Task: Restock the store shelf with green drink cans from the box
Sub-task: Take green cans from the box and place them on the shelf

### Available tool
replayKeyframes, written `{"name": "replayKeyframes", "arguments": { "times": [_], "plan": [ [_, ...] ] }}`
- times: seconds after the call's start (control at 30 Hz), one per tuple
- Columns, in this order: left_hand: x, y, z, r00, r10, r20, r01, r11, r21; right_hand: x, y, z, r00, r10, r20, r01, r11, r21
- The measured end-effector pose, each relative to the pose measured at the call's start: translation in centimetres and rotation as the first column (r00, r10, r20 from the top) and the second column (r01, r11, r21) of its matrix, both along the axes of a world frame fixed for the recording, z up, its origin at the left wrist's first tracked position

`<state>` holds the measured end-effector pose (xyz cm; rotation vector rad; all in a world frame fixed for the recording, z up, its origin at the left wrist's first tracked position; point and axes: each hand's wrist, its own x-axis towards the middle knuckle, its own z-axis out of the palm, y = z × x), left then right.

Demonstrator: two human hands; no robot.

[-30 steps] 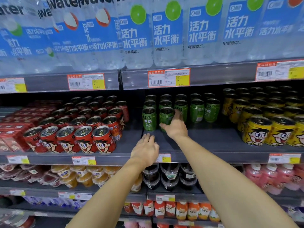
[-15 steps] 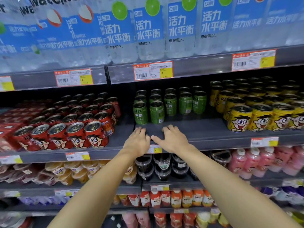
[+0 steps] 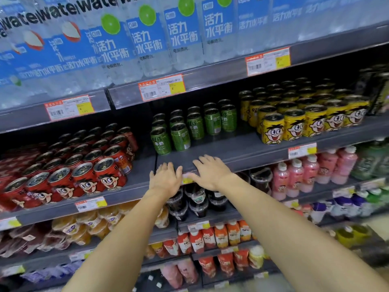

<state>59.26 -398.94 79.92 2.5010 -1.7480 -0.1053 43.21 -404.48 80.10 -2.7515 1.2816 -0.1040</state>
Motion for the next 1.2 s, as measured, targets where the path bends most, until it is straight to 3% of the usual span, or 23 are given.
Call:
{"name": "replayKeyframes", "arguments": {
  "times": [0.1,0.2,0.43,0.6,0.73,1.2],
  "plan": [
    [-1.0,1.1,0.1,0.988,-0.117,0.097,0.11,0.991,0.073,-2.4,1.5,-0.3,0.998,0.025,0.058,-0.022,0.998,-0.051],
    [-2.3,2.8,-0.4,0.949,-0.198,0.247,0.197,0.98,0.03,-4.6,3.5,-1.0,0.995,-0.043,0.09,0.046,0.999,-0.028],
    [-8.4,8.1,-3.4,0.958,-0.284,0.028,0.285,0.958,-0.014,-11.0,11.2,-5.6,0.966,-0.258,-0.03,0.26,0.954,0.147],
    [-15.0,13.1,-6.5,0.921,-0.384,-0.062,0.388,0.913,0.124,-16.8,18.4,-9.5,0.924,-0.335,-0.182,0.374,0.892,0.254],
    [-20.3,16.1,-8.4,0.882,-0.446,-0.154,0.468,0.869,0.16,-22.2,22.7,-10.8,0.885,-0.411,-0.22,0.461,0.84,0.287],
    [-40.3,20.5,-9.7,0.677,-0.718,-0.162,0.735,0.646,0.206,-42.5,33.4,-13.0,0.666,-0.708,-0.235,0.735,0.569,0.37]
  ]
}}
